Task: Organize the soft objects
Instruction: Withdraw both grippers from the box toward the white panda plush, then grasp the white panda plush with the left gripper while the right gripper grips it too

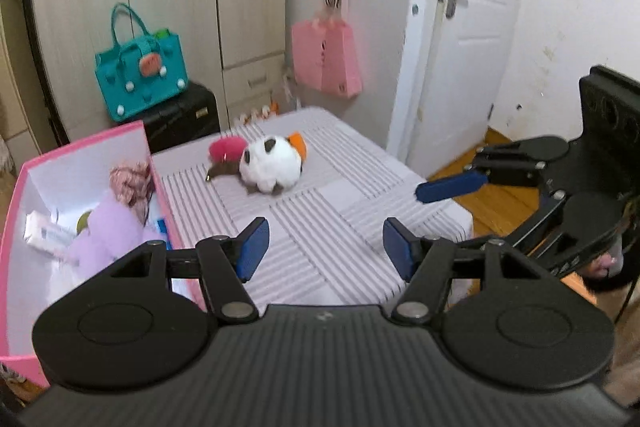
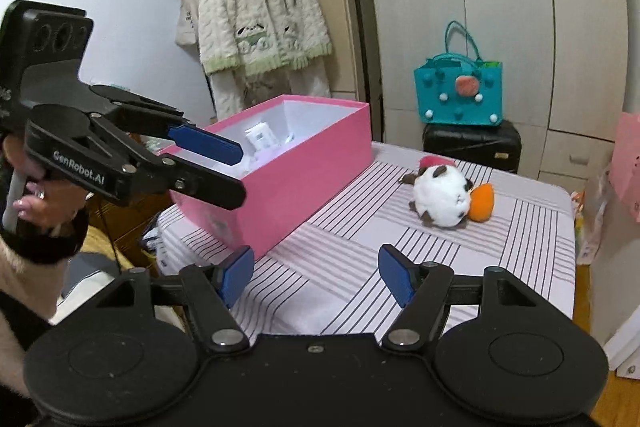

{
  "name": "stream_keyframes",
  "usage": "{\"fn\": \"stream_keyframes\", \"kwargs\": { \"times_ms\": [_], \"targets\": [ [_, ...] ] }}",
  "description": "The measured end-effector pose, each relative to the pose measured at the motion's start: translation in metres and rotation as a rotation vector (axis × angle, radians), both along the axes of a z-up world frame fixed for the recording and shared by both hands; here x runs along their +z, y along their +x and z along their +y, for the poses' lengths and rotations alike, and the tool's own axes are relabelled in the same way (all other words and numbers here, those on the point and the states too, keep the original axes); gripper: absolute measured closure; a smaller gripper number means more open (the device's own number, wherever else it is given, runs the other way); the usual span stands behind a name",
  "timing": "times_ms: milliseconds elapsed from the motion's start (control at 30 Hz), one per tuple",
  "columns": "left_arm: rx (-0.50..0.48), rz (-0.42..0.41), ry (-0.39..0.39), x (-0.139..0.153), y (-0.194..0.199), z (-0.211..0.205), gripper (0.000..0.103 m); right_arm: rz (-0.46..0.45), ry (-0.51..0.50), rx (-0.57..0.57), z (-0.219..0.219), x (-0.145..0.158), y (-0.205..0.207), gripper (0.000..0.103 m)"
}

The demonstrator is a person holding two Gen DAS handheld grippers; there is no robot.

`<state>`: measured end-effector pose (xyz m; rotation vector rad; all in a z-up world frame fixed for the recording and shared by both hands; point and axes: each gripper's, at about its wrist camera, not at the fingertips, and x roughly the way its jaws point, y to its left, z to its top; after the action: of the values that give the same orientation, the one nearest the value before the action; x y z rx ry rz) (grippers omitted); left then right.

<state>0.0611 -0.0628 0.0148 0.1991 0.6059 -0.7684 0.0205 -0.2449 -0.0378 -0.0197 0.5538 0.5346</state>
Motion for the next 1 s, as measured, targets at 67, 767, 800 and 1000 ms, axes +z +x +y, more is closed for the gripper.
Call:
{"fn": "stream_keyframes", "kwargs": {
  "times_ms": [67,767,800,1000],
  "targets": [
    [0.008,-0.017,-0.018,-0.003,0.004,-0.009,0.041,-0.023,-0.004,-0.021,0.000,-0.005,0.008,0.029],
    [0.243,-0.022,-0.165,-0.060,0.109,-0.080,0.035,-0.122,-0.058,-0.148,-0.021,-0.056,0.122,0.024],
    [0.240,-0.016,-0.166,-0.064,0.115,-0.084,0.035,-0.112,-0.061,-0.151,-0.022,-0.058,0.127,0.024],
    [0.339,0.022,-0.097,-0.088,0.156,-0.101,0.035,-0.029,-0.104,-0.179,-0.029,-0.073,0.169,0.025]
  ]
}}
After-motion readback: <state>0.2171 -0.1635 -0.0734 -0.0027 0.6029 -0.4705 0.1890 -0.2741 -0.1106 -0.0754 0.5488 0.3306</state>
